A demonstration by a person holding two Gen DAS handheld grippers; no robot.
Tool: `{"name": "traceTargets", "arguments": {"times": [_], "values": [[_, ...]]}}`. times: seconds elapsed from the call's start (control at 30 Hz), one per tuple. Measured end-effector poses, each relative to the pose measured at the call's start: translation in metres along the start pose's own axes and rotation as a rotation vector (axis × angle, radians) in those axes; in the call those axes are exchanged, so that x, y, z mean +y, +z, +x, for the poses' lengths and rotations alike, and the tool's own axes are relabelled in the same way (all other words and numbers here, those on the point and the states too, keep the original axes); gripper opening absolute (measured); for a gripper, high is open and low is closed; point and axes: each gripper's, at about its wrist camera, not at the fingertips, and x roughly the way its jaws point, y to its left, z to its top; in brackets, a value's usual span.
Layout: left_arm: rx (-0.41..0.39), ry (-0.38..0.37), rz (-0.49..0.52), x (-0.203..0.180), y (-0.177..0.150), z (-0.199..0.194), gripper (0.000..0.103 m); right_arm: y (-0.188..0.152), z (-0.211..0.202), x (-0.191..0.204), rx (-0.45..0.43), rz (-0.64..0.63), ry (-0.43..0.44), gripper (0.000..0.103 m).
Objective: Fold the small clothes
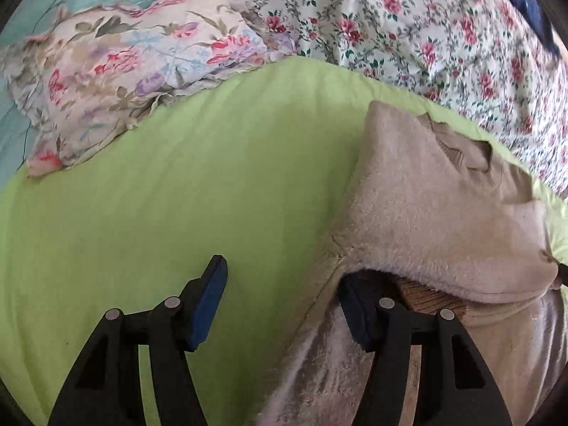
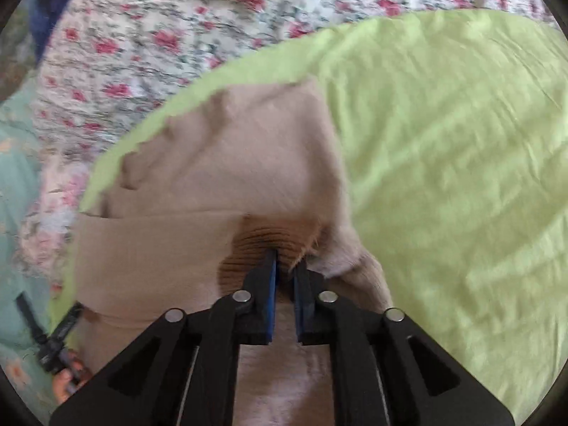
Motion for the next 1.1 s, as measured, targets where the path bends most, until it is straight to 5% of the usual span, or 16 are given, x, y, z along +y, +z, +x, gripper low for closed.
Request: {"name": "traceTargets", "arguments": {"times": [0.07, 0.17, 0.27, 0.33, 0.57, 0.67, 0.77, 0.9, 1.03, 1.1], "values": [[0.001, -0.001, -0.024, 0.002, -0.001, 0.002, 0.062, -0.001, -0.021, 0.014, -0.085, -0.033, -0.023, 0.037], [-0.019, 0.007, -0.035, 0.001, -0.003, 0.000, 0.062, 0.005, -0.036, 0.053, -0.126, -0.115, 0.139, 0.062], [-0.038, 0.013, -0.037, 0.000, -0.005, -0.002, 0.063, 0.027, -0.002, 0.112, 0.030, -0.137, 0.477, 0.067], [-0.041, 0.002, -0.047, 0.001, -0.005, -0.003, 0.063, 0.041, 0.029, 0.153, 0.120, -0.159, 0.579, 0.068], [-0.035, -0.070, -0.101, 0.012, -0.007, 0.000, 0.064, 0.058, 0.144, 0.284, 0.438, -0.348, 0.605, 0.075], [-0.044, -0.082, -0.111, 0.013, -0.008, 0.001, 0.064, 0.048, 0.181, 0.331, 0.586, -0.384, 0.708, 0.079], [-0.053, -0.086, -0.111, 0.012, -0.007, 0.000, 0.064, 0.042, 0.203, 0.364, 0.643, -0.353, 0.850, 0.079], [-0.072, -0.132, -0.135, 0.018, -0.008, -0.002, 0.062, 0.040, 0.219, 0.390, 0.608, -0.234, 0.974, 0.079], [-0.080, -0.231, -0.157, 0.026, -0.008, -0.009, 0.062, 0.056, 0.199, 0.375, 0.456, -0.191, 0.934, 0.079], [-0.084, -0.272, -0.162, 0.029, -0.008, -0.013, 0.063, 0.068, 0.175, 0.346, 0.377, -0.218, 0.839, 0.079]]}}
